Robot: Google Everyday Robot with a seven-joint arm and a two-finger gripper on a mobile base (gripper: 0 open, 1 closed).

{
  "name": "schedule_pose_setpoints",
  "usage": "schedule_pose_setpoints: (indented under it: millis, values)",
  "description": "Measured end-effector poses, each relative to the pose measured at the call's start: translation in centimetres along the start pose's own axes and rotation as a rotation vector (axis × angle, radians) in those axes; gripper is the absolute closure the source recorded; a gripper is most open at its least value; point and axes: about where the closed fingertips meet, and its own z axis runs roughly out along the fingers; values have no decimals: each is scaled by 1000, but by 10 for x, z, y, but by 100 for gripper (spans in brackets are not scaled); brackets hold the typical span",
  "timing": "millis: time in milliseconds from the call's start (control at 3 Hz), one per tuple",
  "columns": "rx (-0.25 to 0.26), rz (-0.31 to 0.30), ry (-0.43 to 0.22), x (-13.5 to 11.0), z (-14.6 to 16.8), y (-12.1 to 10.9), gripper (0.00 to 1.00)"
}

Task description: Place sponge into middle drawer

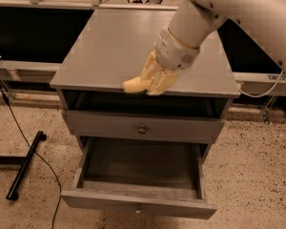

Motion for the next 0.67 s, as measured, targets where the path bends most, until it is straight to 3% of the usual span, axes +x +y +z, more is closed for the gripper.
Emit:
schedule_pose_setpoints:
  millis: [333, 667]
  values:
    - [-14, -39, -83, 1, 14, 32, 100]
    - [-6, -21, -180, 9, 33, 67, 100]
